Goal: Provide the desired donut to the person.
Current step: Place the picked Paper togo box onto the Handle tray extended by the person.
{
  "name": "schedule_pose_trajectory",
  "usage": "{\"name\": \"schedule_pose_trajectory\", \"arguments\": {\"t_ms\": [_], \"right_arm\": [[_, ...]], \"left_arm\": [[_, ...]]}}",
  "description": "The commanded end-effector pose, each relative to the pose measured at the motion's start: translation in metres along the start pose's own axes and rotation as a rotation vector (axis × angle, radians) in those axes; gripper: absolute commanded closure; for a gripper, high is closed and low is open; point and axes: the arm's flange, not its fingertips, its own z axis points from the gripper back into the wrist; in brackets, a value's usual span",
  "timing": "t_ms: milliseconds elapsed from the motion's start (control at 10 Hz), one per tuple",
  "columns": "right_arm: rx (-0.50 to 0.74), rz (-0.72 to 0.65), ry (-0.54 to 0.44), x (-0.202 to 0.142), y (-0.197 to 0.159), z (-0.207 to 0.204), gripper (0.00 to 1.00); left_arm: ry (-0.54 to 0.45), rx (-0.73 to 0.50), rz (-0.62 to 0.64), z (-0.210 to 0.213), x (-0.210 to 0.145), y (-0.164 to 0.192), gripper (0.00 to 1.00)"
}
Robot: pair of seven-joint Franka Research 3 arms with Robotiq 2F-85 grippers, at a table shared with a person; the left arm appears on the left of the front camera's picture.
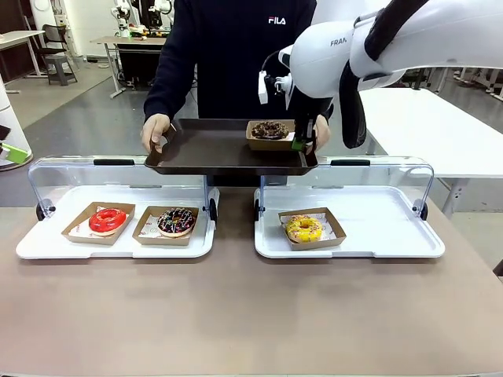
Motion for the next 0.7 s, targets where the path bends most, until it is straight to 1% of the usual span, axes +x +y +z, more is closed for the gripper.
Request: {"name": "schedule_pose_trajectory", "arguments": {"t_ms": [0,200,300,400,500,600], "right_arm": [[-0.020,0.019,0.007,0.004,-0.007,-0.009,0.99],[-0.011,0.022,-0.005,0.002,-0.010,-0.012,0.99],[-0.009,0.026,-0.003,0.001,-0.011,-0.010,0.39],[0.006,0.029,-0.021,0.000,-0.010,-0.005,0.39],[0.003,0.030,-0.023,-0.001,-0.010,-0.004,0.00],[0.005,0.033,-0.035,-0.002,-0.010,0.000,0.35]], "left_arm": [[-0.003,-0.001,0.009,0.000,0.000,0.000,0.00],[-0.003,-0.001,0.009,0.000,0.000,0.000,0.00],[-0.003,-0.001,0.009,0.000,0.000,0.000,0.00],[-0.003,-0.001,0.009,0.000,0.000,0.000,0.00],[-0.003,-0.001,0.009,0.000,0.000,0.000,0.00],[-0.003,-0.001,0.009,0.000,0.000,0.000,0.00]]}}
